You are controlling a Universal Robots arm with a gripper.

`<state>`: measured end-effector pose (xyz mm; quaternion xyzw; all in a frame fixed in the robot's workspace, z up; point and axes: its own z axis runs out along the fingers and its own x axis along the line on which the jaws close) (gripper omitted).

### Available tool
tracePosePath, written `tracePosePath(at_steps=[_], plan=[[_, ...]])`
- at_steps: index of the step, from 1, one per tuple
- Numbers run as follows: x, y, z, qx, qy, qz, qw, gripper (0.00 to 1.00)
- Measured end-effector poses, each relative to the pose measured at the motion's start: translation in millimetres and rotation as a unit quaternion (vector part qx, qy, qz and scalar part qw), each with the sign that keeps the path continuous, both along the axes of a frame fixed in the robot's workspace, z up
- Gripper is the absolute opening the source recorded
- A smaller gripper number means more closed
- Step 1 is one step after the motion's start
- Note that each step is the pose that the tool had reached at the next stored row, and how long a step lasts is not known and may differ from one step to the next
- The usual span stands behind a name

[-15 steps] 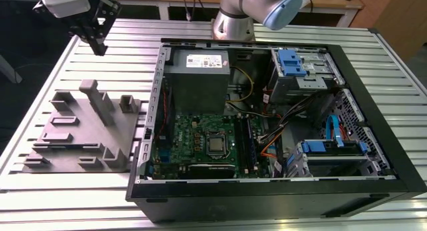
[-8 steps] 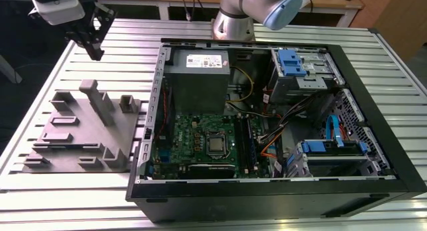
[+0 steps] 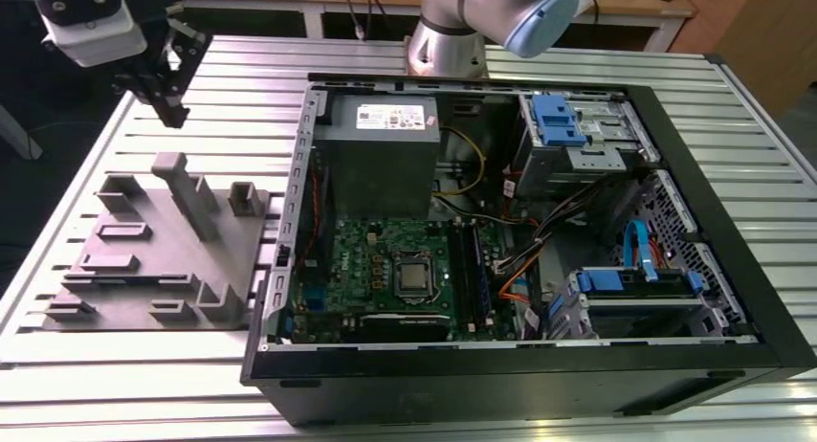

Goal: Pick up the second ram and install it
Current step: 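Reach for the second ram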

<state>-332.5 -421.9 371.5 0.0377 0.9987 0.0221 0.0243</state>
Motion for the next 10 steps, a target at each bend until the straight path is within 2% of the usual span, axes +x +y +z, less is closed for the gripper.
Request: tracePosePath(at_steps=[10], plan=[[-15.5, -9.5, -6.5, 0.0, 0.0, 0.0, 1.0, 0.07]])
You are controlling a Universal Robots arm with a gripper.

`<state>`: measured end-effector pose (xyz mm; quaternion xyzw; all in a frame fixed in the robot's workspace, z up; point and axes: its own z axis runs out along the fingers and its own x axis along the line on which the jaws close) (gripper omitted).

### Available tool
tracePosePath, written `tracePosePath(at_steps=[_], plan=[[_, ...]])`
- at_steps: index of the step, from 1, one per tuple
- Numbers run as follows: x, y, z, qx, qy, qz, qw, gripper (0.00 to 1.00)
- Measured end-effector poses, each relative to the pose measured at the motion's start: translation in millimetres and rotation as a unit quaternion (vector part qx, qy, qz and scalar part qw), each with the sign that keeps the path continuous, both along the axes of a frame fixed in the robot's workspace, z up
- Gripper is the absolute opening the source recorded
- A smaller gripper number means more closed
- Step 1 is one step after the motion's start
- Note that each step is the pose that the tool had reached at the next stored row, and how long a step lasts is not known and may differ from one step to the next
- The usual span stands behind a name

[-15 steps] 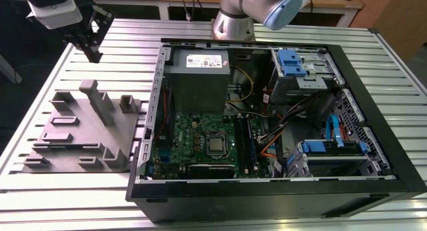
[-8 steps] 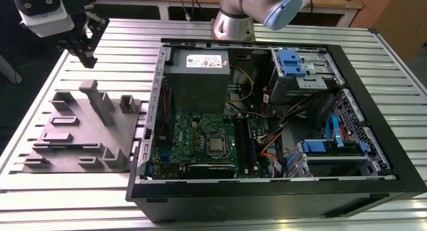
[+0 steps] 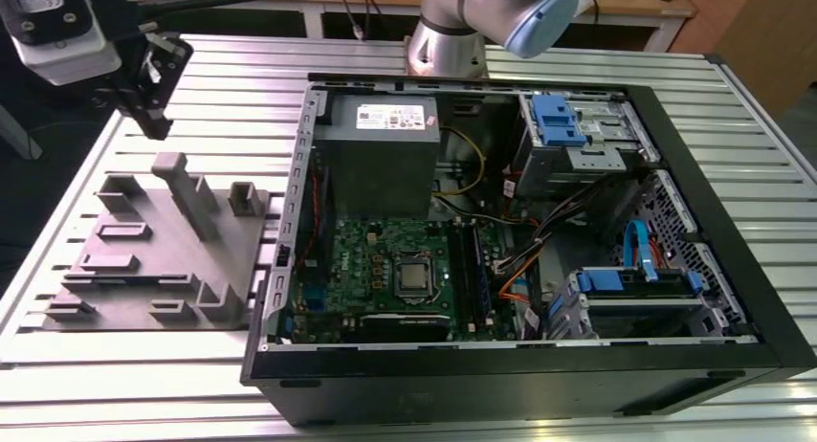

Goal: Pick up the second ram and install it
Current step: 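Reach for the second ram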

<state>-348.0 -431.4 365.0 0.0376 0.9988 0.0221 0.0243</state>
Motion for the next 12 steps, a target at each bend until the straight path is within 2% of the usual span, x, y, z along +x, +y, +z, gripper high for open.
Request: tracePosePath(at_steps=[12], plan=[[-18.5, -8.1, -7.2, 0.0, 0.0, 0.0, 1.0, 0.07]])
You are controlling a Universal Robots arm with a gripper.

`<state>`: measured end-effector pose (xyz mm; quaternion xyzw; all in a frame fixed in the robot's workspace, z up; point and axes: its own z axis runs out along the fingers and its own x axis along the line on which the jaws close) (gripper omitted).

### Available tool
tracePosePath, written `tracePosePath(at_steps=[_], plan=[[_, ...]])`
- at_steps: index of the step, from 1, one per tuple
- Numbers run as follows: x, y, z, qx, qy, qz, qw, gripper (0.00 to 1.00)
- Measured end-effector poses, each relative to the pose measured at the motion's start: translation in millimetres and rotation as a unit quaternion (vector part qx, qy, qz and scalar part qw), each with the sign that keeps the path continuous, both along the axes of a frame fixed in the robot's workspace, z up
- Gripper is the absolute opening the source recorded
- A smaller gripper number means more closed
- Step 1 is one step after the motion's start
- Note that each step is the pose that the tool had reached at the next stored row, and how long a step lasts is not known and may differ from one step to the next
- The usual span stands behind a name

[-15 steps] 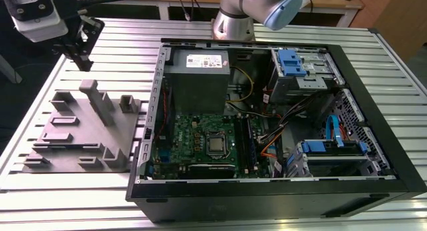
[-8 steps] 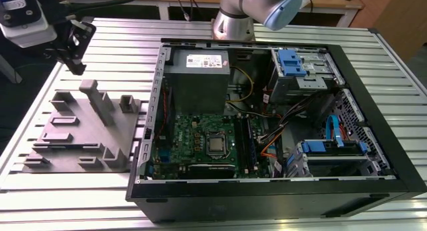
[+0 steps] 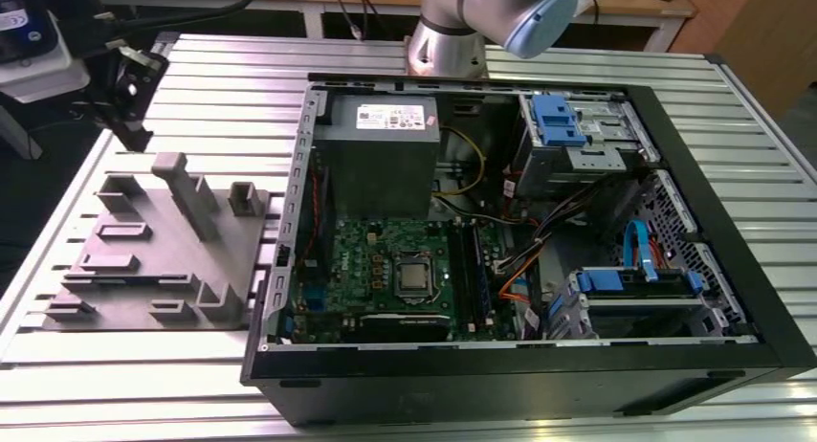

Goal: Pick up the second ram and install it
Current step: 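Reach for the second ram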

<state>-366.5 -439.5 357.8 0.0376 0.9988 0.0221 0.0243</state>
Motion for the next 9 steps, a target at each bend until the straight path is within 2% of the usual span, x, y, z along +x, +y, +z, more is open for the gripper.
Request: tracePosePath(at_steps=[9], plan=[[-10.7, -7.0, -8.3, 0.0, 0.0, 0.0, 1.0, 0.07]])
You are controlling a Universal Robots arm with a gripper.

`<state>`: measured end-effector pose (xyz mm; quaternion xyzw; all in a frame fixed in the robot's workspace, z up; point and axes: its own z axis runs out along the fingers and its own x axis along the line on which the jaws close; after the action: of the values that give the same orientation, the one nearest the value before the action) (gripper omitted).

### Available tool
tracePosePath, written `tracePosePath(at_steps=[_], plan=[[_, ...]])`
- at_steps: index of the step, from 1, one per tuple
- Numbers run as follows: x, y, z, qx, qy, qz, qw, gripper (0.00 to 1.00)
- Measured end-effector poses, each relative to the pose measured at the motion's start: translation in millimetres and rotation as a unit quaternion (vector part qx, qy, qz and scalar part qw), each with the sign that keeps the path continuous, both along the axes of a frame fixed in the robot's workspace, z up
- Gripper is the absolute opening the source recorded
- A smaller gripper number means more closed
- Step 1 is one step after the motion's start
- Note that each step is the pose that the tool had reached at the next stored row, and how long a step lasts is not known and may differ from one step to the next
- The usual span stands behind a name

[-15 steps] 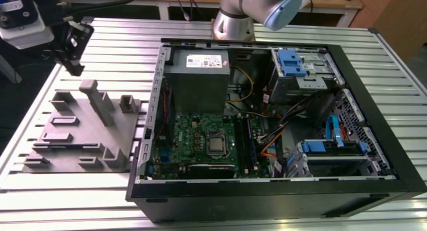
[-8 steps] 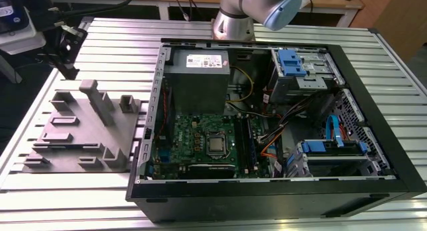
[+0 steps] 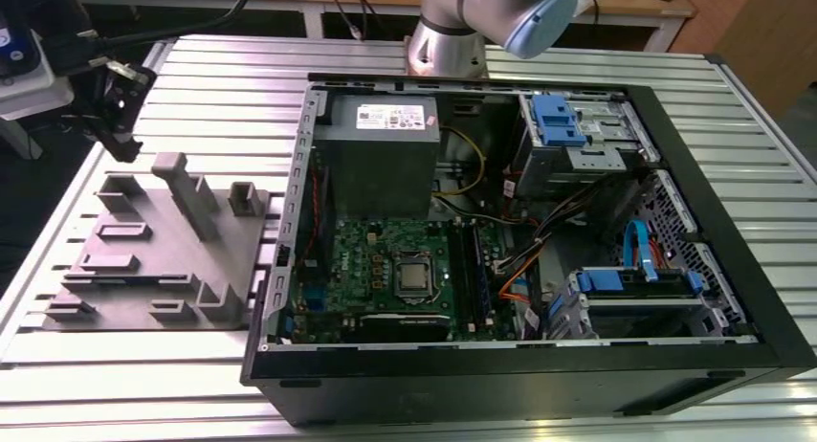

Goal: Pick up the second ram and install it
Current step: 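Reach for the second ram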

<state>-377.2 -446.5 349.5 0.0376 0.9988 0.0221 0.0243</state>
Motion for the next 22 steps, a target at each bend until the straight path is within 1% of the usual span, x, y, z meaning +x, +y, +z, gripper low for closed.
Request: tracePosePath(at_steps=[4, 16, 22], plan=[[-3.8, -3.3, -4.5, 0.0, 0.0, 0.0, 1.0, 0.07], [-13.1, -15.1, -17.6, 0.0, 0.0, 0.0, 1.0, 0.07], [-18.9, -20.1, -23.5, 0.0, 0.0, 0.0, 1.0, 0.07]])
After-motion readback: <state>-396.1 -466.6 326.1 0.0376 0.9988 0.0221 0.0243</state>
